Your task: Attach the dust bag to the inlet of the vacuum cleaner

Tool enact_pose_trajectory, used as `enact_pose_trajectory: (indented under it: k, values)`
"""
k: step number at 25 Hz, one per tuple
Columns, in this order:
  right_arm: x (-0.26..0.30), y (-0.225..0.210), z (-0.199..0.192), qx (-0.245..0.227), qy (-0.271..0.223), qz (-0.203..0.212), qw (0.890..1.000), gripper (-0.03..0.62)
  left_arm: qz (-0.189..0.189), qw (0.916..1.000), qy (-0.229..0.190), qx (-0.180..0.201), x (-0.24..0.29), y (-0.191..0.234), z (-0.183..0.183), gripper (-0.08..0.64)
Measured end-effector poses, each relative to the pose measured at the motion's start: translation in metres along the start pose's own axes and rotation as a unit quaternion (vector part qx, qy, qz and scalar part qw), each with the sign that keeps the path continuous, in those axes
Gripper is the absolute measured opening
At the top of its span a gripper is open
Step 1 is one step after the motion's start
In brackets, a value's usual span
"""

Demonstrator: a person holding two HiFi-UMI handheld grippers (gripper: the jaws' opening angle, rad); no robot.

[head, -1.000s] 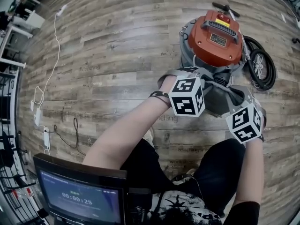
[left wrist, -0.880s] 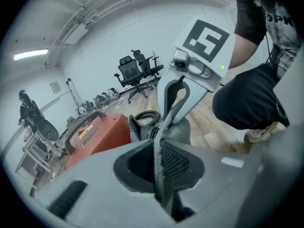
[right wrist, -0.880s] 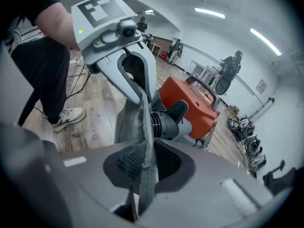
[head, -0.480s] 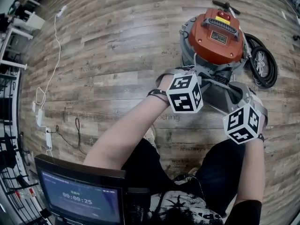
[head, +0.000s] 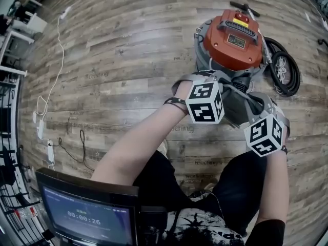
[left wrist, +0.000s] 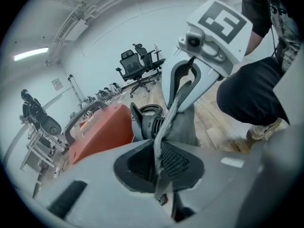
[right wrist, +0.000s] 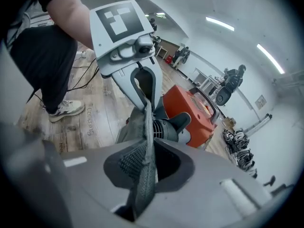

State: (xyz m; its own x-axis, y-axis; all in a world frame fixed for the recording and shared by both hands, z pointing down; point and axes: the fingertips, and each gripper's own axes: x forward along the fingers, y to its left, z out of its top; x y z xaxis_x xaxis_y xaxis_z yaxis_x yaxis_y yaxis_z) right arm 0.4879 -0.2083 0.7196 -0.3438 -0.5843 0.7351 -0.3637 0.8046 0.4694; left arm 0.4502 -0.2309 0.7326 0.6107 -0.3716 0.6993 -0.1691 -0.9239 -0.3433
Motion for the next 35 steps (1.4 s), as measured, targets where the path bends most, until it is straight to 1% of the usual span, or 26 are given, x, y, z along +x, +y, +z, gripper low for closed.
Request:
enact_pose_trajectory:
  k: [3,5,8,10,12,14,16,19,24,26,31,35]
  values:
    - [0.004,-0.001,-0.009,0.025,0.002,-0.001,1.0,0.038,0.008,0.9999,-0.009,0.01,-0.004,0.0,0.011,0.034]
    - [0.005,-0.001,-0.011,0.031,0.008,-0.001,0.999,0.038,0.008,0.9999,-0.014,0.005,-0.004,0.0,0.012,0.035]
    - [0.004,-0.005,-0.003,0.014,0.017,-0.006,1.0,0.04,-0.005,0.9993,-0.015,-0.035,-0.003,0.0,0.004,0.034]
    - [0.003,-0.007,0.006,-0.003,0.019,-0.011,1.0,0.044,-0.016,0.9981,-0.002,-0.06,0.001,-0.001,-0.008,0.032]
    - [0.003,-0.007,0.017,-0.021,0.018,-0.015,1.0,0.046,-0.018,0.9981,0.021,-0.056,0.006,-0.004,-0.019,0.029]
    - [0.004,-0.006,0.024,-0.034,0.017,-0.015,0.999,0.049,-0.019,0.9981,0.032,-0.048,0.009,-0.006,-0.026,0.028]
    - [0.004,-0.007,0.022,-0.023,0.007,-0.01,1.0,0.051,-0.019,0.9982,0.026,-0.05,0.009,-0.005,-0.023,0.028]
    - [0.004,-0.006,0.008,0.016,-0.007,-0.002,1.0,0.048,-0.008,0.9985,0.009,-0.053,0.006,0.0,-0.01,0.031]
    - [0.009,-0.004,-0.01,0.05,-0.004,-0.001,0.999,0.043,0.0,0.9987,-0.015,-0.049,0.001,0.004,0.007,0.035]
    - [0.01,-0.005,-0.009,0.051,-0.004,-0.003,0.999,0.043,-0.002,0.9985,-0.019,-0.052,0.001,0.004,0.007,0.037]
    - [0.012,-0.006,-0.008,0.031,0.008,-0.006,0.999,0.048,-0.008,0.9983,-0.015,-0.055,0.001,0.0,0.001,0.035]
    - [0.012,-0.006,-0.008,0.034,0.009,-0.006,0.999,0.051,-0.008,0.9986,-0.012,-0.05,0.001,0.0,0.001,0.04]
